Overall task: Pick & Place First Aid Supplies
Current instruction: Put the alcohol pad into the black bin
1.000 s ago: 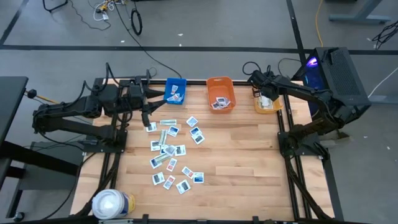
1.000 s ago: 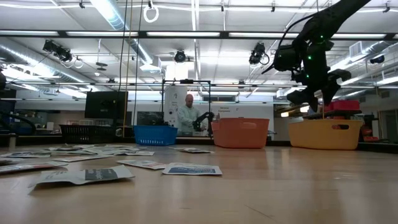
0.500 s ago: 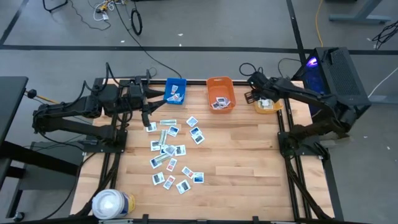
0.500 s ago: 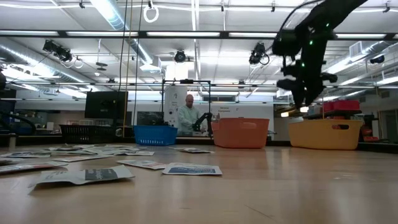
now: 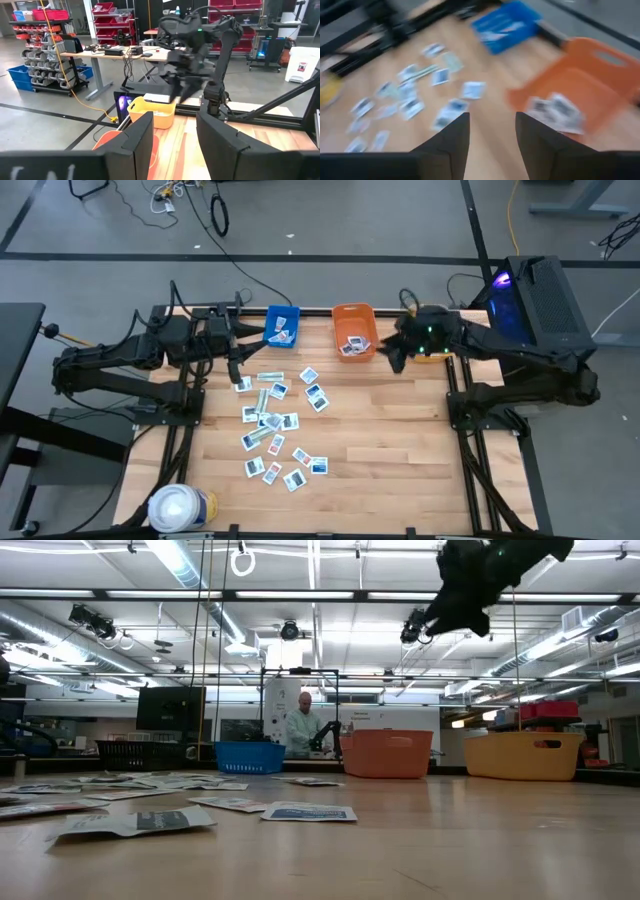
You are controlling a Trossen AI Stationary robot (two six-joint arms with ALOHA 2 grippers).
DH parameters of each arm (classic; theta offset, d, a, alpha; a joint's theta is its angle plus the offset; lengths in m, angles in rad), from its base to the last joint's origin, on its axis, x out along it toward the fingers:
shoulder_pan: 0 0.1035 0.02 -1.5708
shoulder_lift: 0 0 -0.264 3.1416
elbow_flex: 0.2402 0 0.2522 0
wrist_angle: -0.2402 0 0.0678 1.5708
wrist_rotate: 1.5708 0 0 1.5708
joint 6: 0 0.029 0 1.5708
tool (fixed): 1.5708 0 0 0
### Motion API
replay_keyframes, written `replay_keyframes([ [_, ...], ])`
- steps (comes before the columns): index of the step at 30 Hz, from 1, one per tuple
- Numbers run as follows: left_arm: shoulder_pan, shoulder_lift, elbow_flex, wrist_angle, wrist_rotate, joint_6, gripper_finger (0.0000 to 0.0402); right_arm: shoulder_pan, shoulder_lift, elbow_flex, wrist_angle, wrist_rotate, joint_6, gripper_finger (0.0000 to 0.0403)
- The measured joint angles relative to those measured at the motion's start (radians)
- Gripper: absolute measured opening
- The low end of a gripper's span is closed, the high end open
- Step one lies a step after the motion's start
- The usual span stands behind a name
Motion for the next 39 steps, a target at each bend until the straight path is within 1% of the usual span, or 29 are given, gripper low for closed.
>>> replay_keyframes([
  [4,-0.001,0.0,0.0,0.0,0.021,-0.001,0.0154,0.136,0.0,0.0,0.045,0.017,-0.02,0.0162],
  [8,-0.001,0.0,0.0,-0.001,0.063,-0.054,0.0154,0.258,0.0,0.0,0.093,0.065,0.034,0.0162],
  [13,-0.001,0.0,0.0,-0.031,0.119,-0.107,0.0154,0.4,0.014,0.0,0.097,0.149,0.068,0.0162],
  [18,-0.001,0.0,0.0,-0.055,0.135,-0.126,0.0154,0.508,0.063,0.0,0.089,0.166,0.062,0.0162],
  [29,-0.001,0.0,0.0,-0.056,0.135,-0.129,0.0154,0.618,0.198,0.0,0.11,0.158,0.069,0.0162],
  [39,-0.001,0.0,0.0,-0.07,0.135,-0.13,0.0154,0.626,0.224,0.0,0.163,0.159,0.065,0.0162],
])
